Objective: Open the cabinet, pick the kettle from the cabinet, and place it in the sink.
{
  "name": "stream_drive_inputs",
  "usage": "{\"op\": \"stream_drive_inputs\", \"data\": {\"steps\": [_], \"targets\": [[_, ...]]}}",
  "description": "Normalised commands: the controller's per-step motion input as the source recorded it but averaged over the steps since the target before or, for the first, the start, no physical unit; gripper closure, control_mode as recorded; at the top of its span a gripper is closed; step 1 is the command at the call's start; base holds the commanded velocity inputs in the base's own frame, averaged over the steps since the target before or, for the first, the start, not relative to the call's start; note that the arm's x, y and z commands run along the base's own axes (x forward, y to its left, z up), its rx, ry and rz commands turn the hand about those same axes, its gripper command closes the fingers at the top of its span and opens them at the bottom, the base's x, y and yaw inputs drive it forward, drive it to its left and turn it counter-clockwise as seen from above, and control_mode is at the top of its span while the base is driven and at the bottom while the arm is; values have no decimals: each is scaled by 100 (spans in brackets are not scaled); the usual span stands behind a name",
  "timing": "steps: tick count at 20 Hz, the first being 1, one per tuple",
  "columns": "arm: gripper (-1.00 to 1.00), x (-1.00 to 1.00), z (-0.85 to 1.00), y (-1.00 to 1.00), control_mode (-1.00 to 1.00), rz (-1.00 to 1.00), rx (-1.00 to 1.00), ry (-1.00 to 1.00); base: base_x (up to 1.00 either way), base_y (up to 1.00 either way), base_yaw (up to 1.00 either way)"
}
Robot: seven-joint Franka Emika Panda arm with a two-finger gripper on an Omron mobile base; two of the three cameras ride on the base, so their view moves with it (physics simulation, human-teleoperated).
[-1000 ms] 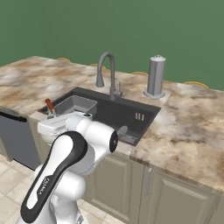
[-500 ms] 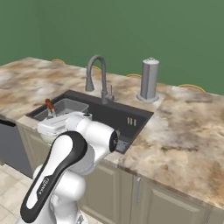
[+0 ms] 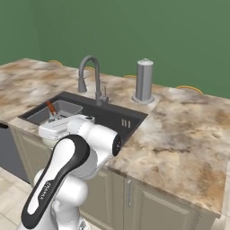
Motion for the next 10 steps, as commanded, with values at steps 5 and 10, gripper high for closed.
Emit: {"op": "stream_drive_inputs", "data": {"steps": [5, 10], "targets": [[100, 0, 0, 0, 100, 0, 0, 0, 4, -21, -3], [100, 0, 0, 0, 100, 0, 0, 0, -12, -5, 0]]}}
